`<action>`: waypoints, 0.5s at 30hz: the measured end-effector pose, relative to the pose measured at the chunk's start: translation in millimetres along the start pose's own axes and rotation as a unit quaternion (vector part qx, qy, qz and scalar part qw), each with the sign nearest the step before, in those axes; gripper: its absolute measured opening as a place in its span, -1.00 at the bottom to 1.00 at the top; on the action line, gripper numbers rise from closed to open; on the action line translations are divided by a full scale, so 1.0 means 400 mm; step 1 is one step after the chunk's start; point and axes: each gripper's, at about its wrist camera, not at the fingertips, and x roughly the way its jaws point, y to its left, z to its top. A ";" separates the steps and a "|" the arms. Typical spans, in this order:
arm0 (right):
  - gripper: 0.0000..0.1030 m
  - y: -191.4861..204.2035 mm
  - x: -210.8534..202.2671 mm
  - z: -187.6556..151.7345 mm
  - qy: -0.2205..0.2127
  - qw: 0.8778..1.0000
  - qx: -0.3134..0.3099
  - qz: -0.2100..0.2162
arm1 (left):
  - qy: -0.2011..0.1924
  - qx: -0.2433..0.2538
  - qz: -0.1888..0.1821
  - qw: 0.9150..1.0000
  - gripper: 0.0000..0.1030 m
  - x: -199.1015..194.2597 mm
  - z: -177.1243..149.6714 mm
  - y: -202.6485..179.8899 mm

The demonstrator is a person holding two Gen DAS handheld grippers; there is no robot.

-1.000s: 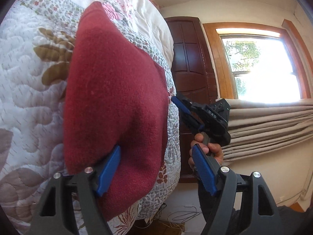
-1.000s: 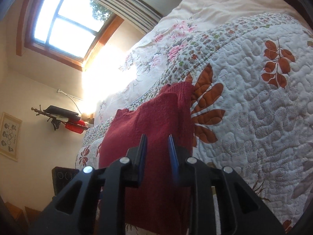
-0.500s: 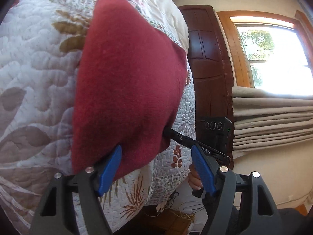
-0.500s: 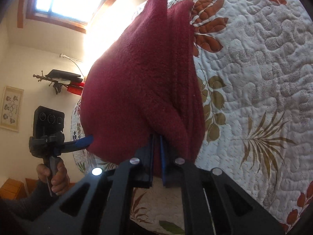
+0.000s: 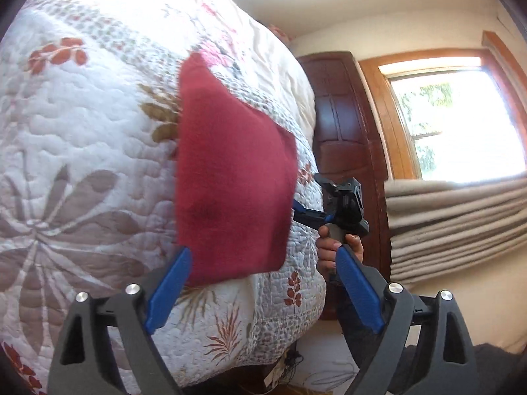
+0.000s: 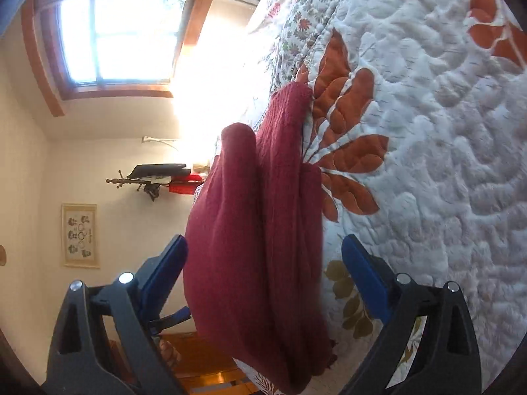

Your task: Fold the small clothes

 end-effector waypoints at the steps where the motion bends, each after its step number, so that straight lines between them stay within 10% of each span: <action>1: 0.84 -0.007 0.021 0.018 0.014 1.000 -0.001 0.001 | 0.003 -0.020 -0.006 1.000 0.74 0.000 0.008 0.030; 15: 0.80 0.013 0.135 0.103 0.071 0.997 -0.025 0.007 | 0.118 -0.012 -0.032 0.992 0.75 0.243 0.074 0.080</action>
